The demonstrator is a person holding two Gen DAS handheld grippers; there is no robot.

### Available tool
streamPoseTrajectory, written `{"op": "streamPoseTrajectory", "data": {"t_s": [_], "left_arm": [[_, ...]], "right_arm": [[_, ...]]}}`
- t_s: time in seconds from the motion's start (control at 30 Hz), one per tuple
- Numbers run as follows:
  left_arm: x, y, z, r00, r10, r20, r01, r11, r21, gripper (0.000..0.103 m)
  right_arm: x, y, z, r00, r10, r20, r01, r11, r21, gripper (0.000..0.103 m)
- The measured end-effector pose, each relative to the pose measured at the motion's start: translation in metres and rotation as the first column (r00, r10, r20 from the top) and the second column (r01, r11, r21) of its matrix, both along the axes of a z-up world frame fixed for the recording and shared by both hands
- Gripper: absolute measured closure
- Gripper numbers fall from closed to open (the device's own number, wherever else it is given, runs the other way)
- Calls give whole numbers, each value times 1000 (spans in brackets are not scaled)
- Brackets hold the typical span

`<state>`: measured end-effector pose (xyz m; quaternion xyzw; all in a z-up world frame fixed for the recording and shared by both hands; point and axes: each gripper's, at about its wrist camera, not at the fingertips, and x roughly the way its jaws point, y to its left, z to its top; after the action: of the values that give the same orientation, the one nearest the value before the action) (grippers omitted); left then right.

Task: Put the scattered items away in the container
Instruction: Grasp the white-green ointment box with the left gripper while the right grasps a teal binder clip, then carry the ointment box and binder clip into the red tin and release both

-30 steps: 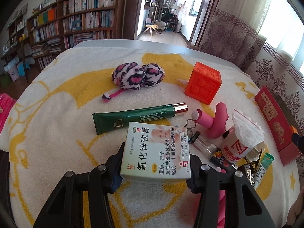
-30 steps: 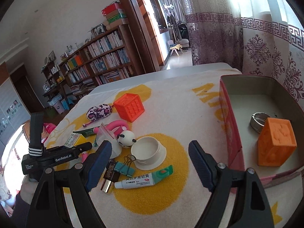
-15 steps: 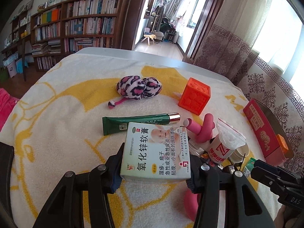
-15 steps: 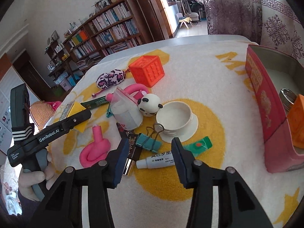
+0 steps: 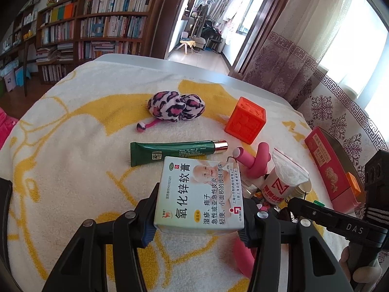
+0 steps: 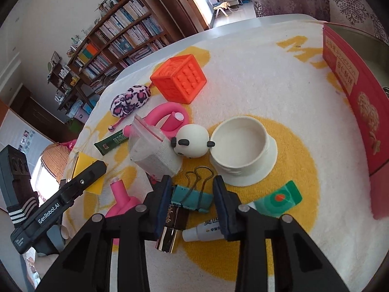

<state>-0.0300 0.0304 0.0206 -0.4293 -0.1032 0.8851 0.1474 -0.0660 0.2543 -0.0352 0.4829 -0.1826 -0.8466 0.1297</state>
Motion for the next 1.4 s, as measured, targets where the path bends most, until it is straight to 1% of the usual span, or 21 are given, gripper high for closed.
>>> {"op": "streamPoseTrajectory", "data": {"t_s": [0.07,0.2,0.33,0.5,0.67,0.83,0.97,1.13,1.27,1.4], "left_arm": [[-1,-1,-1,1000,3,6,-3,1000,2,49],[-1,-1,-1,1000,1,3,-1,1000,4,49],[-1,1,-1,1000,2,-1,-2,1000,-7,49],[-1,7,4,1000,6,-9,-7,1000,-20,49],[4,21,17,999,-11,-40,9,999,-39,49],[8,43,35,997,-41,-72,38,998,-43,49],[12,71,49,991,-88,-97,85,996,-37,49],[14,120,63,977,-185,-106,184,983,-26,49],[16,169,68,956,-277,-102,275,961,-27,49],[19,222,75,921,-377,-101,377,926,-22,49]], "right_arm": [[3,0,1,1000,-3,-13,3,1000,10,66],[7,8,5,1000,-10,-26,9,999,-45,66],[14,19,21,997,-36,-70,31,997,-75,66],[23,39,40,989,-80,-121,70,994,-86,66],[31,71,53,973,-157,-169,140,985,-104,66],[44,114,65,945,-252,-211,231,966,-120,66],[55,153,72,910,-339,-239,317,940,-125,66],[68,192,84,858,-418,-298,412,907,-86,66],[77,213,86,830,-453,-327,459,886,-61,66],[81,227,83,819,-467,-333,480,876,-50,66]]}}
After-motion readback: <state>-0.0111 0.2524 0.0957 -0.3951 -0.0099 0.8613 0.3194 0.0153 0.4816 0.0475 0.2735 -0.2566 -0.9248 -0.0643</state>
